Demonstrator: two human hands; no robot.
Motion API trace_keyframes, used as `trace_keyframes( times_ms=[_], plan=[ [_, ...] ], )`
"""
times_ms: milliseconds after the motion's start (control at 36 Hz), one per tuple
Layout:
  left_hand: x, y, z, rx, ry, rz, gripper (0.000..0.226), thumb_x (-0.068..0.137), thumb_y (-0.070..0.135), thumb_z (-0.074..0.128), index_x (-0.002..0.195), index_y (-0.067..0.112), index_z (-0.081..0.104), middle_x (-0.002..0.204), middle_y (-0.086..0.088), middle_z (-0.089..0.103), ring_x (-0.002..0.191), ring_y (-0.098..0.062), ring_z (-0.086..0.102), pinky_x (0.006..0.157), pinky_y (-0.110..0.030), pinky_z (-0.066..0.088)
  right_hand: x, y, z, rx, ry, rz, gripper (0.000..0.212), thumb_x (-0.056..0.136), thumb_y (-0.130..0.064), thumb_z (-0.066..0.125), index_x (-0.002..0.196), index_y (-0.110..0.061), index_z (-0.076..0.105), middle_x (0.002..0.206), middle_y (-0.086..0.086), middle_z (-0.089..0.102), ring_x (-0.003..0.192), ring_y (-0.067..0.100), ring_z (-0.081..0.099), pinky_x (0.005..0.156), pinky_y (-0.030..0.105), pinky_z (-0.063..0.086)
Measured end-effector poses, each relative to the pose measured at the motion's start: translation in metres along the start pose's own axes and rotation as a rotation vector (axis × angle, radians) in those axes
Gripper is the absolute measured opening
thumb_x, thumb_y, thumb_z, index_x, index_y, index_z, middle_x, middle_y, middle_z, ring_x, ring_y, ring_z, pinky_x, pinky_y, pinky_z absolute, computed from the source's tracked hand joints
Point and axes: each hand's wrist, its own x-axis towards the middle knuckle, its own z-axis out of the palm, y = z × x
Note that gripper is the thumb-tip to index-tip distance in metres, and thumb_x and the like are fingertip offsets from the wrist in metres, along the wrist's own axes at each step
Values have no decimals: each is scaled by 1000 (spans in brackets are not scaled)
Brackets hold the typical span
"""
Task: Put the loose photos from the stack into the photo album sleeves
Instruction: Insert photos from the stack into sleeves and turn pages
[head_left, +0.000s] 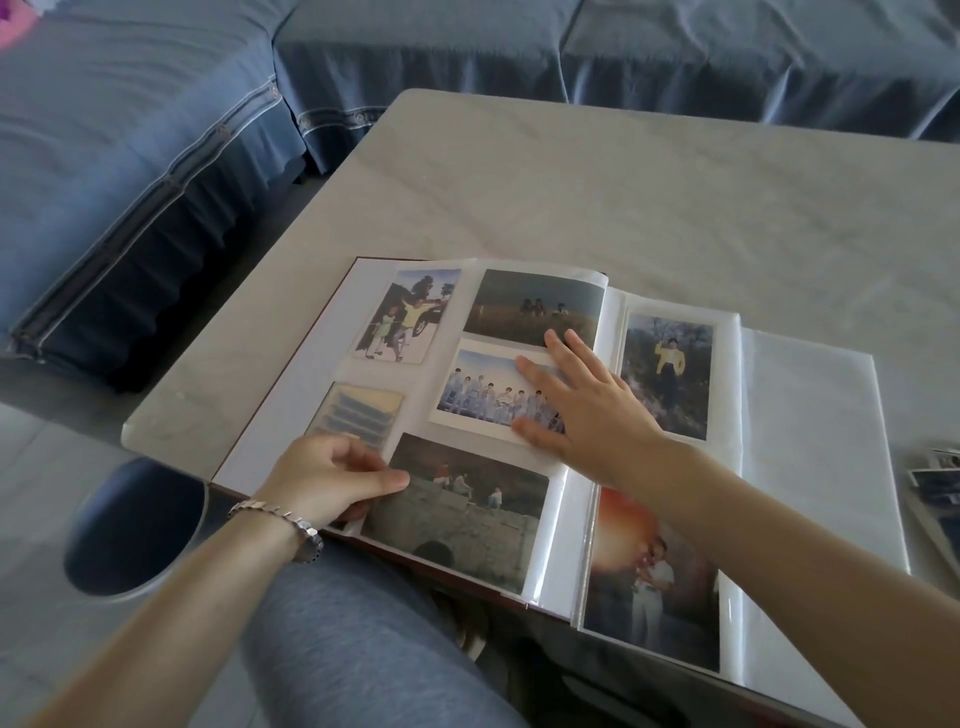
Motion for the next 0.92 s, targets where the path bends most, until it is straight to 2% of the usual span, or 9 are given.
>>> trace_keyframes(
  times_ms=[83, 250, 389, 528, 694, 806, 917],
  plan=[
    [0, -2, 1, -31, 4, -21, 22, 66, 19, 83, 72, 7, 66, 48, 1, 63, 37, -4, 54, 39, -13, 42, 0, 0, 1, -1, 10, -6, 73, 86, -67, 22, 148, -36, 0, 157, -4, -15, 142, 18, -19, 111, 38, -1],
    [0, -5, 1, -5, 28, -38, 26, 64, 26, 84, 70, 7, 67, 52, -3, 66, 40, -6, 57, 42, -15, 45, 0, 0, 1, 3, 3, 2, 73, 86, -67, 22, 148, -36, 0, 156, -4, -15, 142, 18, -20, 112, 40, 0],
    [-1, -1, 3, 44, 36, -25, 26, 66, 26, 83, 68, 6, 65, 45, -2, 62, 36, -6, 53, 42, -16, 43, -1, 0, 0, 4, 0, 0, 72, 87, -67, 23, 148, -36, -1, 156, -4, -15, 142, 18, -20, 113, 41, 1],
    [-7, 2, 8, 118, 101, 104, 22, 66, 20, 83, 60, 9, 65, 41, 3, 58, 42, -11, 54, 53, -24, 41, -1, 0, 1, 17, 5, 0, 72, 88, -67, 24, 148, -36, 0, 156, -4, -15, 142, 17, -20, 113, 40, 0],
    [-18, 2, 13, 245, 226, 301, 18, 66, 20, 83, 59, 19, 66, 60, 10, 65, 61, -5, 60, 56, -17, 42, 0, 0, 2, 6, 11, 2, 73, 86, -68, 22, 148, -36, 0, 157, -3, -15, 142, 19, -20, 112, 39, -1],
    [-23, -3, 15, 313, 294, 406, 14, 69, 20, 81, 67, 14, 68, 64, 10, 63, 63, -2, 58, 58, -13, 40, 1, 1, 3, -12, 9, 2, 72, 87, -67, 21, 148, -35, -1, 157, -3, -15, 142, 19, -19, 113, 40, 0],
    [-25, -2, 15, 327, 332, 428, 15, 68, 18, 82, 66, 13, 68, 60, 12, 58, 61, -2, 57, 58, -17, 43, 2, 2, 5, -16, 24, -5, 73, 86, -68, 20, 148, -35, -1, 157, -3, -15, 142, 20, -18, 112, 38, -2]
  ],
)
